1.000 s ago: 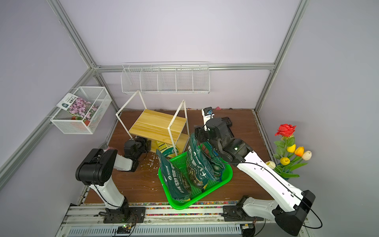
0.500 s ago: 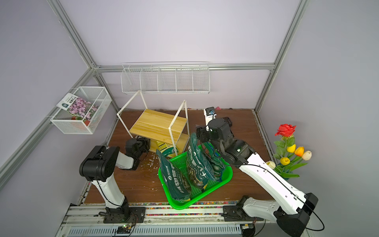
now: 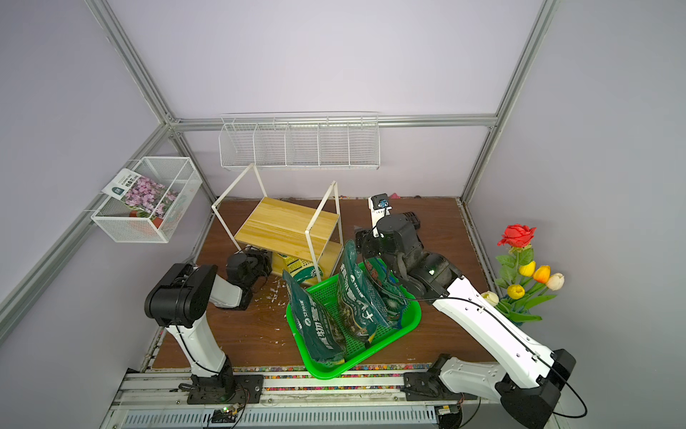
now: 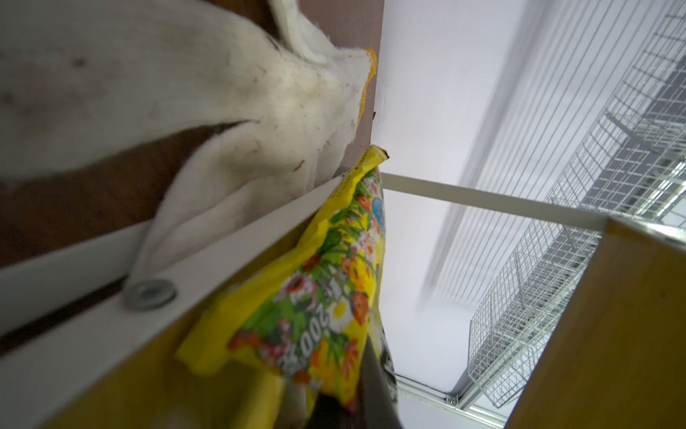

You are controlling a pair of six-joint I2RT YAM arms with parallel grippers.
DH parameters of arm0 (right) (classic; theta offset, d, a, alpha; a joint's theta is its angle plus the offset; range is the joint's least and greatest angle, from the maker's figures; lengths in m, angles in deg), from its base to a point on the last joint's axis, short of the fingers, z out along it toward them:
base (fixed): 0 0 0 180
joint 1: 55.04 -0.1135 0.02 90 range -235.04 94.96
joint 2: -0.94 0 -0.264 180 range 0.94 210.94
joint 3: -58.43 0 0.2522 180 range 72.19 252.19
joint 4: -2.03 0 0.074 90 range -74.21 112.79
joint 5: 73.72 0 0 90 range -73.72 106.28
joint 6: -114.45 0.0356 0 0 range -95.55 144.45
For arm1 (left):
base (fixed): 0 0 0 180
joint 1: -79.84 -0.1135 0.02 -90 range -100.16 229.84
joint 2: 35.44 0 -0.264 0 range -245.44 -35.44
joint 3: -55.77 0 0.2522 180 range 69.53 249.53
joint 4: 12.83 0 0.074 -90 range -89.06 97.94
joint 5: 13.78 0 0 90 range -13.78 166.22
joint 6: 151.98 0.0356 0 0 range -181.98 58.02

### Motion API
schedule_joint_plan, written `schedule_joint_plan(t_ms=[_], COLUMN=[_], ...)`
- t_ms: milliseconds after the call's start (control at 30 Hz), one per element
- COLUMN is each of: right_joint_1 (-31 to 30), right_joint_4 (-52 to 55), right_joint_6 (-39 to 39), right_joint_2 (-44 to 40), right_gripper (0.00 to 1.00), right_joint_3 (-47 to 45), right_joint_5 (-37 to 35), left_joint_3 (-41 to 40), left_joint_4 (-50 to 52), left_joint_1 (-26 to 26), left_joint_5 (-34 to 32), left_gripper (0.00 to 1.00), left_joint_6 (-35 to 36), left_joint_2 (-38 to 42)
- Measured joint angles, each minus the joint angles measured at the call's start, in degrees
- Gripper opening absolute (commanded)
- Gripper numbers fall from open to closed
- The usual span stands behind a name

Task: Take down the fertilizer bag from the shelf
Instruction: Pick up the fertilizer bag from the shelf.

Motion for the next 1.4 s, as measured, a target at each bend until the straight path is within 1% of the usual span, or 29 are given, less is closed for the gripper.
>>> schedule_joint_plan(t_ms=[267, 500, 633, 700, 967, 1067, 1267, 1400], right_joint_1=[0.0, 0.0, 0.0, 0.0, 0.0, 0.0, 0.0, 0.0], right_joint_4=[0.0, 0.0, 0.0, 0.0, 0.0, 0.0, 0.0, 0.1], right_joint_6=[0.0, 0.0, 0.1, 0.1, 0.2, 0.3, 0.9, 0.9], right_joint_2=[0.0, 0.0, 0.0, 0.0, 0.0, 0.0, 0.1, 0.1], right_gripper=[0.84, 0.84, 0.84, 0.84, 0.84, 0.84, 0.83, 0.83], right_joint_3=[0.1, 0.1, 0.1, 0.1, 0.1, 0.1, 0.1, 0.2], right_joint_5=[0.0, 0.3, 0.7, 0.9, 1.5, 1.7, 2.6, 3.6], left_joint_3=[-5.2, -8.5, -10.7, -11.7, -12.3, -12.3, -11.8, -7.7], left_joint_4=[1.6, 3.7, 7.1, 10.4, 30.1, 37.1, 51.8, 62.0], left_joint_1=[0.0, 0.0, 0.0, 0.0, 0.0, 0.0, 0.0, 0.0], left_joint_5=[1.2, 2.1, 2.8, 3.0, 3.0, 2.8, 3.1, 4.9], left_gripper=[0.00, 0.00, 0.00, 0.00, 0.00, 0.00, 0.00, 0.00], left_joint_6=[5.6, 9.0, 11.2, 12.9, 21.1, 23.4, 29.0, 33.9], left_joint_2=[7.9, 14.1, 19.5, 23.7, 45.4, 52.3, 64.1, 69.7])
